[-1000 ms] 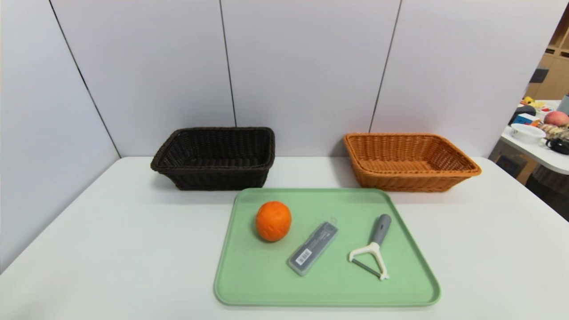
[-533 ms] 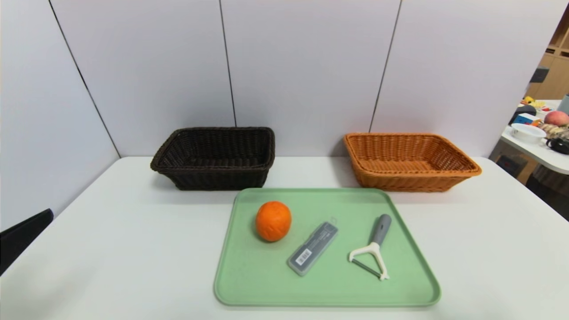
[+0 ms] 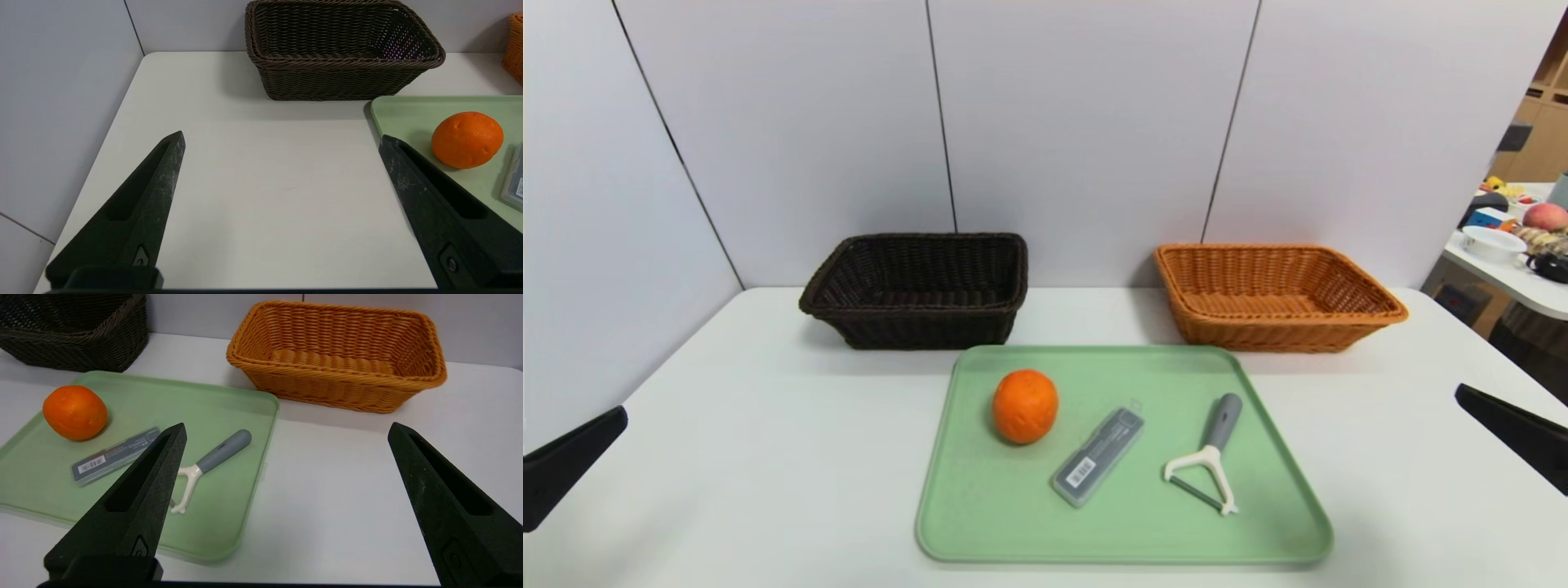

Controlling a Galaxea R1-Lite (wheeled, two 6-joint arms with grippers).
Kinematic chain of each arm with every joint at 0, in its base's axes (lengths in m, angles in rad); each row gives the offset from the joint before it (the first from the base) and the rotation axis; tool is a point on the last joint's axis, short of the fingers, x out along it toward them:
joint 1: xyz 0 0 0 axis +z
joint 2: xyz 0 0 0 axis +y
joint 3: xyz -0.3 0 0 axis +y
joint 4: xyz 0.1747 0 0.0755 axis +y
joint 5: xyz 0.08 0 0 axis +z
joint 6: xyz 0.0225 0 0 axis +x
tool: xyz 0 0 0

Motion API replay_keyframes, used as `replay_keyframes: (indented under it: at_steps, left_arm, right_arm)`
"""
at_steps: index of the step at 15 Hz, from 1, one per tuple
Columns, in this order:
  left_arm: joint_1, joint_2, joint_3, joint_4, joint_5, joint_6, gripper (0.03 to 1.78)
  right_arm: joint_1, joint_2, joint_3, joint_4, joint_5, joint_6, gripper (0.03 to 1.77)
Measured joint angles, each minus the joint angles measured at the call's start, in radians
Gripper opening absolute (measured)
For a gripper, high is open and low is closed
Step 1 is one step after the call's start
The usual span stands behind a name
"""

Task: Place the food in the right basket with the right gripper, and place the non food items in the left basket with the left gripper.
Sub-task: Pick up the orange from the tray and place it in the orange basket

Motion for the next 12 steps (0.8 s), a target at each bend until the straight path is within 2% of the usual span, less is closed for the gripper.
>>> replay_keyframes:
  at_steps: [5,9,12]
  left_arm:
    - [0.0,-0.023,0.034,0.009,0.008,0.001,1.69]
    - [0.0,-0.041,0.037,0.029,0.015,0.002,1.69]
    - [0.0,-0.047,0.033,0.029,0.029,0.002,1.69]
  right_arm:
    - [0.182,0.198,0.004,-0.184,-0.057,0.001,1.7]
    - [0.284,0.338,-0.002,-0.309,-0.108,0.015,1.7]
    - [0.34,0.426,-0.009,-0.375,-0.12,0.016,1.7]
